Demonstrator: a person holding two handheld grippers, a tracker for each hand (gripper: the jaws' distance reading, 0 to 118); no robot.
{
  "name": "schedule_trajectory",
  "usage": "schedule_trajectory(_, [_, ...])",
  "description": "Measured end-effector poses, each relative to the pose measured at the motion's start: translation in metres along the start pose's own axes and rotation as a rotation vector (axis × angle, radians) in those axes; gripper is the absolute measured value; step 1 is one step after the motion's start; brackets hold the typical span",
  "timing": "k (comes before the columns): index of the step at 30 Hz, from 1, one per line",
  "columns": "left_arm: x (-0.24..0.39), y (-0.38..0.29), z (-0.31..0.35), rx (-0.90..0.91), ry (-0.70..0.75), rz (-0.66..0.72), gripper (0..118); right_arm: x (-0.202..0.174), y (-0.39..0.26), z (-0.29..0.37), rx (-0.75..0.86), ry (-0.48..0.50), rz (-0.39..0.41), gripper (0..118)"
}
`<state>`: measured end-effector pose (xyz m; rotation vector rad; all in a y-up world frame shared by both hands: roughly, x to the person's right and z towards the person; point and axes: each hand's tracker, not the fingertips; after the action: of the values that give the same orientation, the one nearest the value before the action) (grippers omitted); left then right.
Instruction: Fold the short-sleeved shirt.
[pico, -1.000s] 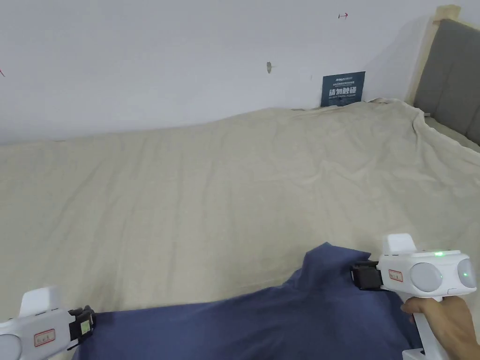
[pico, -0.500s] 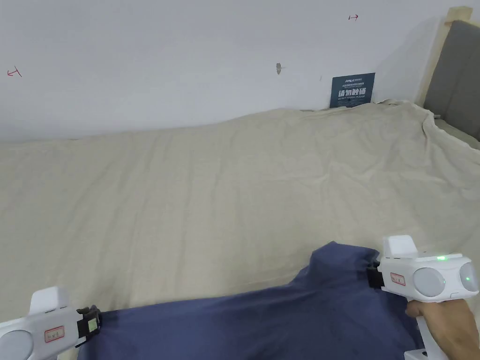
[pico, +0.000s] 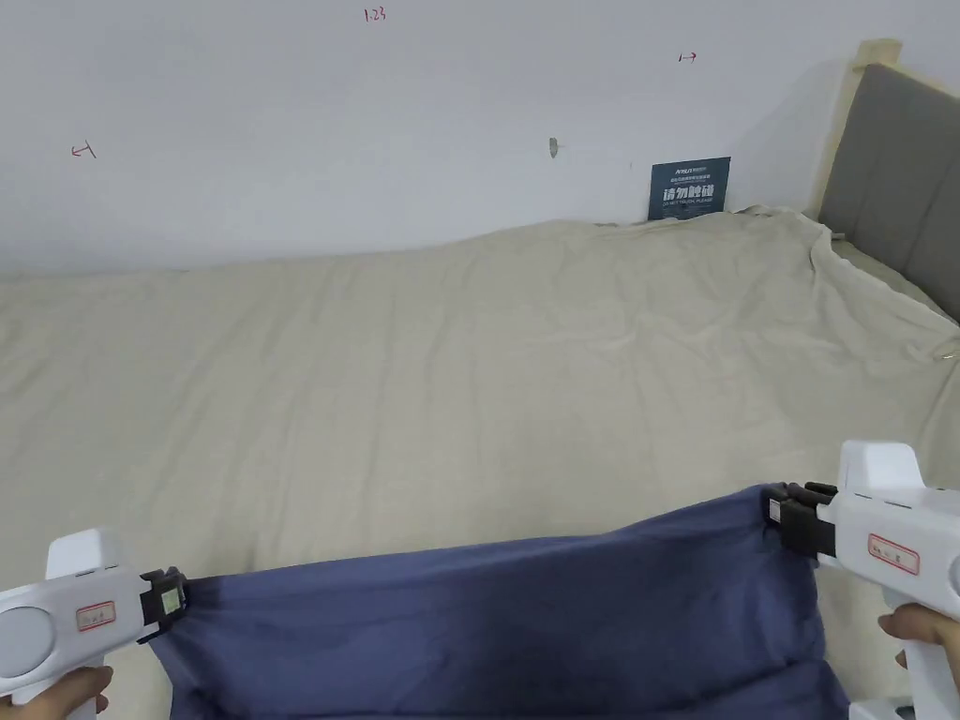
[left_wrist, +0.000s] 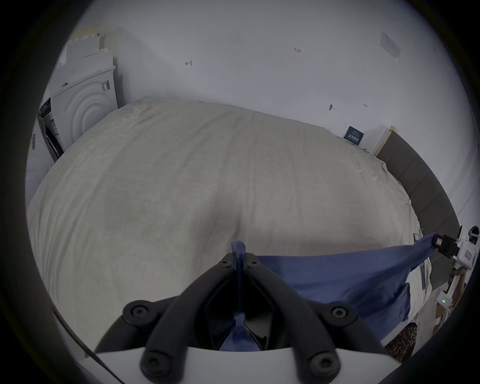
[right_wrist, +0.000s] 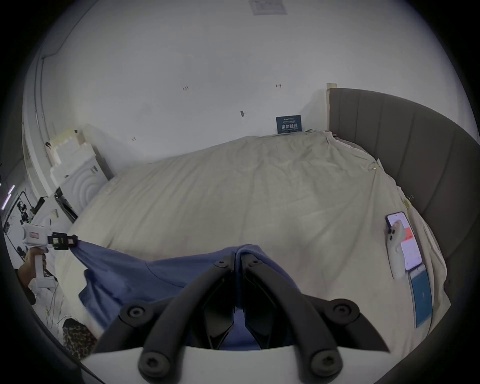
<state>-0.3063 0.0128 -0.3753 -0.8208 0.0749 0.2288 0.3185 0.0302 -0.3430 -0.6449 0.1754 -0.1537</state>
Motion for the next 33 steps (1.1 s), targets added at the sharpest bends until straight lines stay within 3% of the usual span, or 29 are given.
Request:
schedule_trajectory(11, [-0.014, -0.093, 0.046, -0.016, 0.014, 0.007, 1, 0.004, -0.094, 0.072, -0.047, 0.013, -0.054, 2])
schedule_trajectory(22, [-0.025, -0.159, 0.026, -0.127, 0.070, -0.009, 1, 0.007, -0.173, 0.046, -0.205, -0.117, -0.121, 2])
schedule_trajectory(30, [-0.028, -0.188, 0.017, -0.171, 0.095, -0.016, 2, 0.004, -0.193, 0.033, -0.260, -0.175, -0.138, 3])
schedule_trajectory(32, [-0.029, -0.183, 0.019, -0.169, 0.089, 0.027, 5, 0.000, -0.186, 0.038, -0.255, -0.174, -0.134, 6])
schedule_trajectory(33, [-0.029, -0.180, 0.021, -0.176, 0.077, 0.062, 16, -0.002, -0.182, 0.043, -0.250, -0.179, -0.113, 19])
